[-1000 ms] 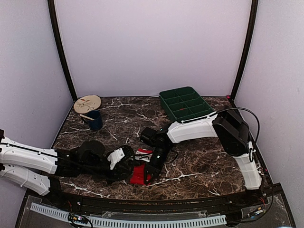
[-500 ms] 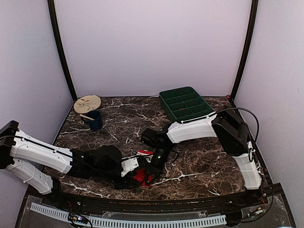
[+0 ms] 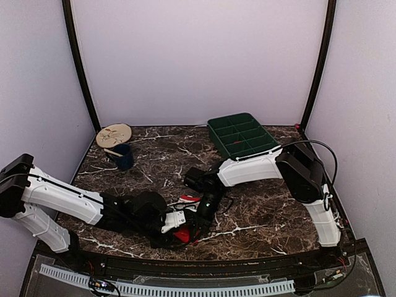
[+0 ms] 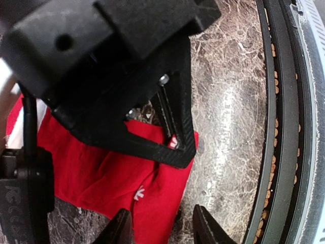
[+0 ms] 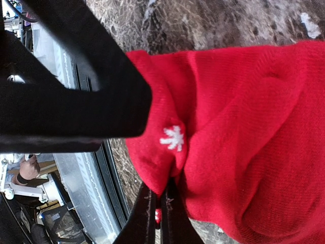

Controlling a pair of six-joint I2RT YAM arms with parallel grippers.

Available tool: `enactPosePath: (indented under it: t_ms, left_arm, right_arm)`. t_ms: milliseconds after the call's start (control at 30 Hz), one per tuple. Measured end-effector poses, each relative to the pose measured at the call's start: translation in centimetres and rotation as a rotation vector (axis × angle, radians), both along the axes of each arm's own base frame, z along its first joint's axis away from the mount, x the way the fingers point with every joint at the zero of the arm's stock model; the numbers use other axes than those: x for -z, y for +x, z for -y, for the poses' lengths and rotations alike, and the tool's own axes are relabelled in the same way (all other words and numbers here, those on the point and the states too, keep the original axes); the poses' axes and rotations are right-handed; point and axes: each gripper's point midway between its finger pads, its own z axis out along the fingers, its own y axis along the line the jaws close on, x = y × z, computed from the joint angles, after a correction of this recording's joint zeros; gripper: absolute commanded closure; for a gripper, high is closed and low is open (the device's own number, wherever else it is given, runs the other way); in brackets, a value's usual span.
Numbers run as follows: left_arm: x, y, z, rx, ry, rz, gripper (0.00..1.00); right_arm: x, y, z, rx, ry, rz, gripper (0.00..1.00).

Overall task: Roll the socks
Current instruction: Roll the sock at the center of the board.

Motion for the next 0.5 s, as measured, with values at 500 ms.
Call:
enactPosePath:
  t_ms: [500]
  left_arm:
    - [1.6, 0.1, -0.2, 0.032, 0.071, 0.007, 0.59]
  right_arm:
    - [0.0, 0.0, 0.1, -0.003, 0.001, -0.002, 1.0]
